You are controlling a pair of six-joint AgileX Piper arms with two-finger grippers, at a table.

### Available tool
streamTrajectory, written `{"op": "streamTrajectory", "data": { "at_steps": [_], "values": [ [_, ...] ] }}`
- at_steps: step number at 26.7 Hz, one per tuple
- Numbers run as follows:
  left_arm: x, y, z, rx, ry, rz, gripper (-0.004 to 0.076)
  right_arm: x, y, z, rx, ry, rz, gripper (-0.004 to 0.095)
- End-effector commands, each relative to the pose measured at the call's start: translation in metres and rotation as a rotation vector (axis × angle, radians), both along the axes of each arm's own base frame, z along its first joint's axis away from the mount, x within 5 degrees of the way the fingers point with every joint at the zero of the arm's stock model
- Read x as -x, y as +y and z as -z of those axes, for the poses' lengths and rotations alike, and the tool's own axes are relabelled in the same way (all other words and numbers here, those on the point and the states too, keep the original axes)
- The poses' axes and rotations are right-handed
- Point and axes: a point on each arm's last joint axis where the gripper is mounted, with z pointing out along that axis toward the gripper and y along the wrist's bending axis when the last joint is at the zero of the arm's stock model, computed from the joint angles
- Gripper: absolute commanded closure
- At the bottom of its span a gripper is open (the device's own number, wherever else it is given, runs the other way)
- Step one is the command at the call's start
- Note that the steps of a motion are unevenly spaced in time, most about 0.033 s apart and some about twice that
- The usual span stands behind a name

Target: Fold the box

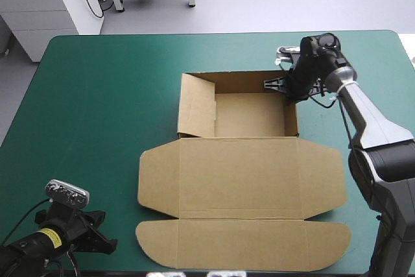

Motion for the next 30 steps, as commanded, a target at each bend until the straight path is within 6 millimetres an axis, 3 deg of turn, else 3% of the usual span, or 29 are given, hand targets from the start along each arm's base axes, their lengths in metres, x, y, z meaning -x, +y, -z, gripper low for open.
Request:
{"op": "streamTrajectory", "data": {
  "at_steps": [1, 6, 13, 19, 27, 30],
  "values": [
    [-0.004, -0.002, -0.01, 0.041, -0.055, -0.011, 0.0732, 0.014, -0.051, -0.055, 0.02, -0.132, 0.104, 0.0926],
    [-0.004, -0.002, -0.01, 0.041, -0.055, -0.011, 0.0732, 0.031, -0.147, -0.078, 0.051, -0.188, 0.312, 0.0926],
    [-0.004, -0.002, -0.01, 0.041, -0.055, -0.011, 0.0732, 0.067, -0.257, -0.078, 0.115, -0.175, 0.564, 0.0926],
    [-0.004, -0.002, -0.01, 0.041, -0.055, -0.011, 0.0732, 0.082, -0.288, -0.074, 0.202, -0.142, 0.648, 0.0887],
    [-0.004, -0.002, -0.01, 0.041, -0.055, -0.011, 0.0732, 0.08, -0.291, -0.069, 0.184, -0.133, 0.661, 0.0545],
    [-0.004, -0.002, -0.01, 0.041, -0.055, -0.011, 0.0732, 0.079, -0.289, -0.069, 0.17, -0.136, 0.647, 0.0516]
  ]
}}
